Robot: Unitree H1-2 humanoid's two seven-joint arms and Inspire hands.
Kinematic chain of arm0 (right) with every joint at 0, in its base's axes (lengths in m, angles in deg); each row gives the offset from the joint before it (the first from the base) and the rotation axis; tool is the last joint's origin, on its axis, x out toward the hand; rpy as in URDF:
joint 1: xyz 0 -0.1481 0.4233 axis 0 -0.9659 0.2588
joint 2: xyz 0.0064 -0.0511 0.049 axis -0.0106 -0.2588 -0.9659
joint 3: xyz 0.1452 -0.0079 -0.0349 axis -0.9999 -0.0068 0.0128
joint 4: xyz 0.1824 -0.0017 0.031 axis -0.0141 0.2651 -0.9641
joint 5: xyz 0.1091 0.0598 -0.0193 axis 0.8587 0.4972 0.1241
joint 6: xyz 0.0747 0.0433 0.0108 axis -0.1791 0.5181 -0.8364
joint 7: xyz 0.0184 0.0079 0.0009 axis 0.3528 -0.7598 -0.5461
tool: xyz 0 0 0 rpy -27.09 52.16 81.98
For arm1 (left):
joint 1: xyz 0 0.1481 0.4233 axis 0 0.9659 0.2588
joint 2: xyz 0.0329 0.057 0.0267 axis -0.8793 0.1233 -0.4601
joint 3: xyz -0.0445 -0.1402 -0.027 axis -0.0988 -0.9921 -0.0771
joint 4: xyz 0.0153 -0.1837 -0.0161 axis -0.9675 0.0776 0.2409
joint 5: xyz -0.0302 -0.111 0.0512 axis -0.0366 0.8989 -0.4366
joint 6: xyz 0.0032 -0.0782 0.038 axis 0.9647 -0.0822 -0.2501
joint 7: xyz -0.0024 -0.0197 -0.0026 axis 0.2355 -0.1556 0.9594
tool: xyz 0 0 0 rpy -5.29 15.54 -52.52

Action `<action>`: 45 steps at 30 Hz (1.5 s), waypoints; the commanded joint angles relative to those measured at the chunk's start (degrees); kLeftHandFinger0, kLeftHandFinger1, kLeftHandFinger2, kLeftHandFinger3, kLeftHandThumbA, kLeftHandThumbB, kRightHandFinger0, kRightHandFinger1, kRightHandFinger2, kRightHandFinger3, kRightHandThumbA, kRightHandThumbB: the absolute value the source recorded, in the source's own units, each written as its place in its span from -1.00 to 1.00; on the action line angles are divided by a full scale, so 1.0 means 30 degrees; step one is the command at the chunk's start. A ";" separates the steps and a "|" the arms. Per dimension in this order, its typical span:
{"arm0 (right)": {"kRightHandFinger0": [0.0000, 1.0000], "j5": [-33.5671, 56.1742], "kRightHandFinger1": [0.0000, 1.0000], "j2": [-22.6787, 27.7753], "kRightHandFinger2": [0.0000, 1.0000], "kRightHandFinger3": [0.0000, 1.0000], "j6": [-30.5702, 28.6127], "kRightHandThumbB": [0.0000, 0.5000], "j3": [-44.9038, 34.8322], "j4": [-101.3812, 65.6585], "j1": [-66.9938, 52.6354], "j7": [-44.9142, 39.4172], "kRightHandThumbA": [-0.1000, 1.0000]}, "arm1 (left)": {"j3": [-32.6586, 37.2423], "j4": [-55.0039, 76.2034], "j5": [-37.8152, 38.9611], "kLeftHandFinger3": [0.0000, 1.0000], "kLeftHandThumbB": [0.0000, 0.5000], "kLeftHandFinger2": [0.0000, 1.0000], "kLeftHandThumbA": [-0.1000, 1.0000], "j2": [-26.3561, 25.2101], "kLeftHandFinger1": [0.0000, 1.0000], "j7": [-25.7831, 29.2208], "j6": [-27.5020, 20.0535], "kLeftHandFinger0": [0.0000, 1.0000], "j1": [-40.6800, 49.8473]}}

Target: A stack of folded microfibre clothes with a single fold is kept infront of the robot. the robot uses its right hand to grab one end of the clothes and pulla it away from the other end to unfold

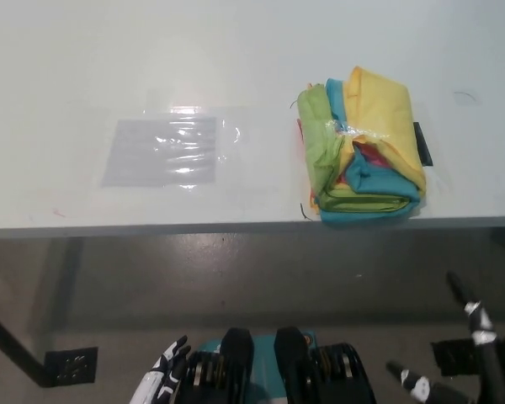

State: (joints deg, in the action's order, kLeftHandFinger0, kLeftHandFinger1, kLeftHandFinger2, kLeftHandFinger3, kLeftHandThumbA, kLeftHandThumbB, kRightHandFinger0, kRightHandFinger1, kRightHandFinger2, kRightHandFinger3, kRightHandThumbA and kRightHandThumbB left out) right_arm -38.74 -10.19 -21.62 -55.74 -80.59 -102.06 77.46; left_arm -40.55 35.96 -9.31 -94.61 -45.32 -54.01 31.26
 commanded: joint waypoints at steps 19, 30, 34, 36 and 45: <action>1.00 -0.7911 1.00 -0.2356 1.00 1.00 0.9305 0.27 0.1034 0.2192 1.2850 -0.2538 1.00 | 0.0273 0.0676 -0.1303 1.00 1.00 1.00 1.00 -0.0373 1.00 0.0160 -0.1503 1.00 -0.0091; 1.00 -0.8146 1.00 -0.2033 1.00 1.00 1.0783 0.44 0.1454 1.0688 1.7200 -0.0876 1.00 | 0.0218 0.0802 -0.1494 1.00 1.00 1.00 1.00 -0.0400 1.00 0.0056 -0.1443 1.00 -0.0218; 1.00 -0.7993 1.00 -0.2082 1.00 1.00 1.1662 0.58 0.1385 1.2906 1.8118 -0.0619 1.00 | 0.0227 0.0859 -0.1490 1.00 1.00 1.00 1.00 -0.0414 1.00 -0.0033 -0.1468 1.00 -0.0250; 1.00 -0.8215 1.00 -0.2075 1.00 1.00 1.2029 0.67 0.1478 1.4050 1.8494 -0.0067 1.00 | 0.0242 0.0872 -0.1610 1.00 1.00 1.00 1.00 -0.0471 1.00 -0.0013 -0.1554 1.00 -0.0295; 1.00 -0.9730 1.00 -0.1968 1.00 1.00 1.3452 0.94 0.1291 1.6693 1.9096 -0.0168 1.00 | 0.0241 0.1120 -0.1842 1.00 1.00 1.00 1.00 -0.0603 1.00 0.0017 -0.1529 1.00 -0.0523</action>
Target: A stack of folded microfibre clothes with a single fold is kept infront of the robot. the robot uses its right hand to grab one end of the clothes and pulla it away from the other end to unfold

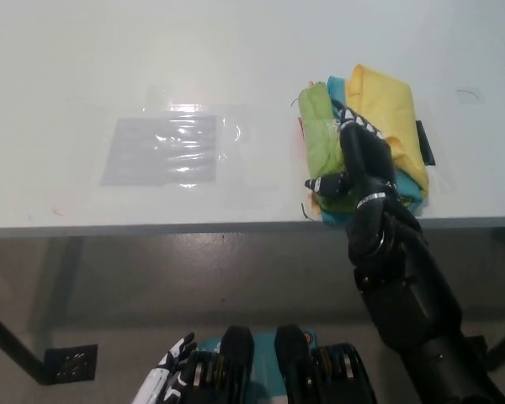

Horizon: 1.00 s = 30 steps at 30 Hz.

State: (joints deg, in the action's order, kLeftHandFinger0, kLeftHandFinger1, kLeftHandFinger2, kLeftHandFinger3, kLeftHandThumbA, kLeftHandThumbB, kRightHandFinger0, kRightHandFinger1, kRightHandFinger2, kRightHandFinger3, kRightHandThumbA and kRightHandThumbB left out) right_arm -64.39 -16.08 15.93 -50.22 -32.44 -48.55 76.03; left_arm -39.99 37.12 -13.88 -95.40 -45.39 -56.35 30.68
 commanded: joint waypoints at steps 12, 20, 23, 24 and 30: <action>-1.00 -0.1979 -1.00 -0.0589 -0.83 -0.19 0.0148 -0.19 -0.1987 0.1814 0.1072 0.4978 -1.00 | 0.0018 0.0702 -0.0274 1.00 1.00 1.00 1.00 -0.0387 1.00 -0.0026 -0.0575 1.00 -0.0731; -1.00 -0.0596 -0.38 -0.0772 0.47 -0.01 -0.0909 -0.21 -0.2169 0.1020 0.1169 0.6160 -1.00 | 0.0044 0.0543 -0.0412 1.00 1.00 1.00 1.00 -0.0398 1.00 0.0038 -0.0567 1.00 -0.0901; -1.00 -0.0099 -0.34 -0.0630 0.47 -0.05 -0.1144 -0.22 -0.2131 0.1178 0.1170 0.6333 -1.00 | 0.0081 0.0651 -0.0435 1.00 1.00 1.00 1.00 -0.0412 1.00 -0.0076 -0.0368 1.00 -0.0951; -1.00 0.0102 -0.35 -0.0560 0.45 -0.08 -0.1423 -0.21 -0.2129 0.1215 0.1091 0.6464 -1.00 | 0.0103 0.0633 -0.0510 1.00 1.00 1.00 1.00 -0.0429 1.00 -0.0062 -0.0396 1.00 -0.0991; -1.00 0.0920 -0.61 -0.0228 0.03 -0.36 -0.2344 -0.18 -0.2068 0.1470 0.0933 0.7254 -0.79 | 0.0124 0.0648 -0.0590 1.00 1.00 1.00 1.00 -0.0487 1.00 -0.0120 -0.0388 1.00 -0.1048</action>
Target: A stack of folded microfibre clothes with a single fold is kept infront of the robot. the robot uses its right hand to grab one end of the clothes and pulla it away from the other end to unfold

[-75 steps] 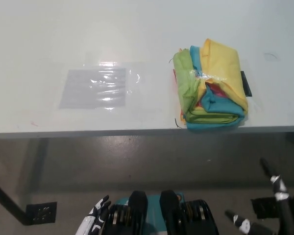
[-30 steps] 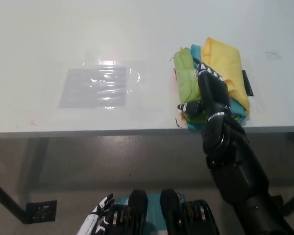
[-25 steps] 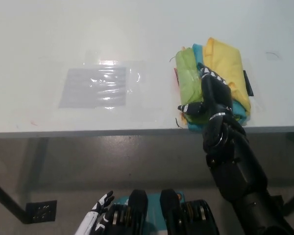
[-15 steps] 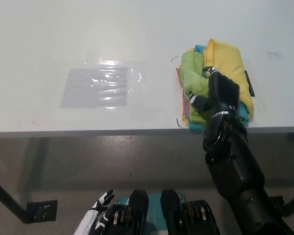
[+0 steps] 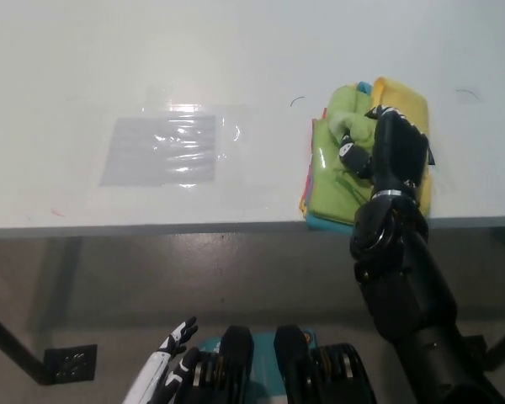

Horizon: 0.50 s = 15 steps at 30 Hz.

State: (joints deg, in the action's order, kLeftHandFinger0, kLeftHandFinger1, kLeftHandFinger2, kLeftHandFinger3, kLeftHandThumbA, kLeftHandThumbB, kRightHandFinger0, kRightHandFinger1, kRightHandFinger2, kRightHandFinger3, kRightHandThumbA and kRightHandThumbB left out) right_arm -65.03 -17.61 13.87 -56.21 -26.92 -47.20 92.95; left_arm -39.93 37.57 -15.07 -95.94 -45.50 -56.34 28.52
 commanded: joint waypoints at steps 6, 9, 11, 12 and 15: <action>-0.97 0.4932 -0.73 0.0196 -0.17 -0.58 -0.8843 -0.40 -0.2230 0.0148 0.0186 0.5242 -0.98 | 0.0090 0.0586 -0.0137 1.00 1.00 1.00 1.00 -0.0295 1.00 -0.0171 -0.0262 1.00 -0.0312; -1.00 0.7510 -0.75 -0.0095 -0.03 -0.34 -1.1519 -0.68 -0.4444 -0.0193 -0.0045 0.6135 -0.93 | 0.0069 0.0549 0.0028 1.00 1.00 1.00 1.00 -0.0294 1.00 -0.0272 -0.0270 1.00 -0.0284; -0.99 0.8775 -0.77 -0.0149 0.07 -0.20 -1.2439 -0.58 -0.5764 -0.0612 -0.0127 0.6591 -0.58 | 0.0050 0.0610 -0.0023 1.00 1.00 1.00 1.00 -0.0342 1.00 -0.0255 -0.0241 1.00 -0.0230; -1.00 0.9396 -0.76 0.0129 0.06 0.05 -1.2854 -0.64 -0.6589 -0.0934 -0.0258 0.6858 -0.63 | 0.0067 0.0637 -0.0098 1.00 1.00 1.00 1.00 -0.0358 1.00 -0.0240 -0.0218 1.00 -0.0188; -1.00 1.1757 -0.57 0.0685 0.29 0.60 -1.3825 -0.95 -0.8503 -0.1045 -0.0366 0.5877 -0.61 | 0.0033 0.0619 -0.0149 1.00 1.00 1.00 1.00 -0.0420 1.00 -0.0232 -0.0146 1.00 -0.0184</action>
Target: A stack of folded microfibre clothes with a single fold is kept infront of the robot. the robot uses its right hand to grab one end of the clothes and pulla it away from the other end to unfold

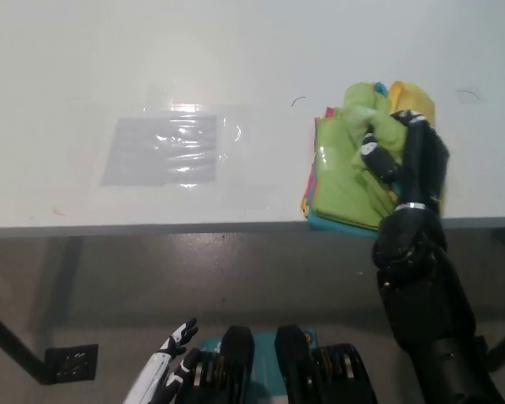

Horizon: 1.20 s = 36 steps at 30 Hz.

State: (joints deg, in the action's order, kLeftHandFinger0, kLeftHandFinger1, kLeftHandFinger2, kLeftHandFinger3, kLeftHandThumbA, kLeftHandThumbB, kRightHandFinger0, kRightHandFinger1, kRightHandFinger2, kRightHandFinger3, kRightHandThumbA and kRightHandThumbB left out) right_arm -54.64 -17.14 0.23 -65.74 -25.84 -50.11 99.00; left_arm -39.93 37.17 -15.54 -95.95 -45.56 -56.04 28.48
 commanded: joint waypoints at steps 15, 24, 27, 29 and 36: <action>1.00 0.9633 1.00 0.4469 1.00 1.00 -0.9486 0.21 -0.7328 -0.0013 -0.2550 -0.1530 1.00 | -0.0086 0.0345 -0.0109 1.00 1.00 1.00 1.00 -0.0346 1.00 0.0136 -0.0430 1.00 0.0230; 1.00 0.8057 1.00 0.5449 1.00 1.00 -0.8821 0.22 -0.5616 -0.1177 -0.3794 -0.0775 0.79 | -0.0212 0.0453 -0.0075 1.00 1.00 1.00 1.00 -0.0444 1.00 0.0131 -0.0274 1.00 0.0420; 1.00 0.8145 1.00 0.5409 1.00 1.00 -0.8591 0.23 -0.5136 -0.2334 -0.4079 -0.0894 0.82 | -0.0219 0.0421 -0.0130 1.00 1.00 1.00 1.00 -0.0486 1.00 0.0155 -0.0250 1.00 0.0407; 1.00 0.8197 1.00 0.5446 1.00 1.00 -0.8440 0.35 -0.4849 -0.2731 -0.4215 -0.1021 0.92 | -0.0246 0.0535 -0.0178 1.00 1.00 1.00 1.00 -0.0548 1.00 0.0156 -0.0140 1.00 0.0465; 1.00 0.6944 1.00 0.5272 1.00 1.00 -0.4857 0.52 -0.3817 -1.0885 -0.6233 -0.1902 1.00 | -0.0201 0.0567 -0.0209 1.00 1.00 1.00 1.00 -0.0636 1.00 0.0127 -0.0298 1.00 0.0407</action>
State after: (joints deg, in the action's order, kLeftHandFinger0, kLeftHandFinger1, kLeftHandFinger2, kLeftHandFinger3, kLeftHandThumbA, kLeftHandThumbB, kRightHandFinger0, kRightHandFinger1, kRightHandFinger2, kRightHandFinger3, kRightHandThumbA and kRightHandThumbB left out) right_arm -32.18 -2.23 -20.37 -79.02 -42.85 -66.65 96.68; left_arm -40.18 36.90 -15.90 -96.59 -45.54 -55.72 29.72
